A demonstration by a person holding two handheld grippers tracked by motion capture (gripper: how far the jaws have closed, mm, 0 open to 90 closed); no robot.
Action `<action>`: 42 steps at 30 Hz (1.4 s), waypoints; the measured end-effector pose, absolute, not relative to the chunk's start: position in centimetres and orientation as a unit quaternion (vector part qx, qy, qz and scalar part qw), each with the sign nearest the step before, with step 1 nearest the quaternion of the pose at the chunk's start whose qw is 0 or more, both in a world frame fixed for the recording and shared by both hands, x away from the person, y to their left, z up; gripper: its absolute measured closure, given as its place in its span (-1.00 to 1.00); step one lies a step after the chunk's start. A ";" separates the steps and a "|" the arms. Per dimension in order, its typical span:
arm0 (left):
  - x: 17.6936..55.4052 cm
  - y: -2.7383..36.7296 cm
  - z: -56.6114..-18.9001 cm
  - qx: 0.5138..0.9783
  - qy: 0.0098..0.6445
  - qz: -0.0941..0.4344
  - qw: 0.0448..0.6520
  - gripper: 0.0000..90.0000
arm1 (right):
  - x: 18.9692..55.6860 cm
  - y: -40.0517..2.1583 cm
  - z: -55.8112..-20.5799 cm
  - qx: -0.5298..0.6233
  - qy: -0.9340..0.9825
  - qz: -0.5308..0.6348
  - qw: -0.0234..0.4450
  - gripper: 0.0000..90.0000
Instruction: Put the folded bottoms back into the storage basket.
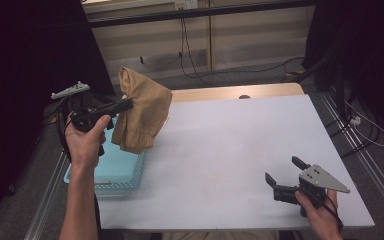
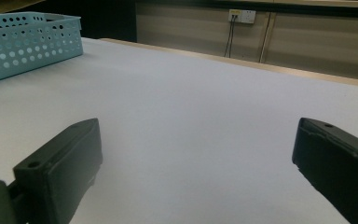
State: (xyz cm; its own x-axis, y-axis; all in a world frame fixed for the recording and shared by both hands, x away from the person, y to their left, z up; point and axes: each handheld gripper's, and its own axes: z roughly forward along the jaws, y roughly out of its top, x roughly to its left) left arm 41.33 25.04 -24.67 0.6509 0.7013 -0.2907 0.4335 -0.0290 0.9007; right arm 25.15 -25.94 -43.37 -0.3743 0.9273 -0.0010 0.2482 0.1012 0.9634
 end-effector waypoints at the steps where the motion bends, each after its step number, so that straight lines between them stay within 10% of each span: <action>1: 41.3 25.2 -24.7 0.705 0.403 0.119 0.571 0.93 | 25.2 -25.9 -43.4 0.445 0.660 0.501 0.339 -0.97; 42: 39.7 31.9 -26.2 0.691 0.474 0.152 0.525 0.93 | 25.5 -25.9 -43.5 0.453 0.657 0.498 0.340 -0.97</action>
